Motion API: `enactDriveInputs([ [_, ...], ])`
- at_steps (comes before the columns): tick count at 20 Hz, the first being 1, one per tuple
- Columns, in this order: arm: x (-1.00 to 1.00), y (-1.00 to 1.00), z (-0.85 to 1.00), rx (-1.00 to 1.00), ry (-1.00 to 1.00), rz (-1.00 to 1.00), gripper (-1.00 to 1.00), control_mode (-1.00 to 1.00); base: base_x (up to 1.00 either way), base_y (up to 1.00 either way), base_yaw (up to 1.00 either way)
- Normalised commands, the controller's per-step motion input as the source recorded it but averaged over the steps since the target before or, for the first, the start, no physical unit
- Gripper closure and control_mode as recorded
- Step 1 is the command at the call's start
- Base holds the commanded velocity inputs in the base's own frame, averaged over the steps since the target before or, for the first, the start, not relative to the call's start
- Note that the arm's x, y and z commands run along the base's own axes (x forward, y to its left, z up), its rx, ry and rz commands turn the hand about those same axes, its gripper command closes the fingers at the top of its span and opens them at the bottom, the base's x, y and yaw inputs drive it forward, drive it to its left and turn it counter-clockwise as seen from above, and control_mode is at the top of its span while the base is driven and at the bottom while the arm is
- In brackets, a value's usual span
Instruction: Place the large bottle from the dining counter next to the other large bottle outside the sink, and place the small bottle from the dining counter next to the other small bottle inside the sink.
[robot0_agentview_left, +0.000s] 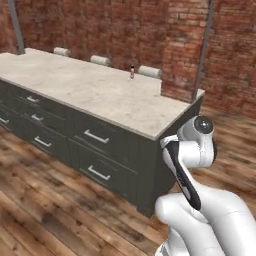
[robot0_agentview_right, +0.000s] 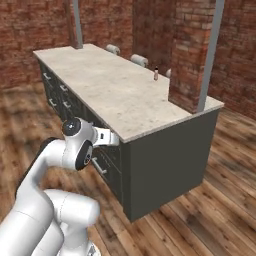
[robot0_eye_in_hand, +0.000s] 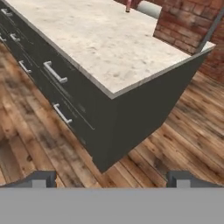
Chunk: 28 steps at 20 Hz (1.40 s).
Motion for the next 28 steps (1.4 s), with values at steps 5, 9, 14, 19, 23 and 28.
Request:
enactDriveInputs([
  [5,0.00,0.00,0.00,0.00,0.00,0.00,-1.00,1.00,0.64,-0.63,-0.33],
  [9,0.00,0.00,0.00,0.00,0.00,0.00,-1.00,1.00,0.37,-0.69,-0.32],
  [14,0.00,0.00,0.00,0.00,0.00,0.00,-1.00,1.00,0.47,-0.70,-0.31],
  [19,0.00,0.00,0.00,0.00,0.00,0.00,-1.00,1.00,0.62,-0.77,-0.28],
  [23,0.00,0.00,0.00,0.00,0.00,0.00,-1.00,1.00,0.81,-0.79,-0.26],
  [28,0.00,0.00,0.00,0.00,0.00,0.00,-1.00,1.00,0.98,-0.64,-0.20],
])
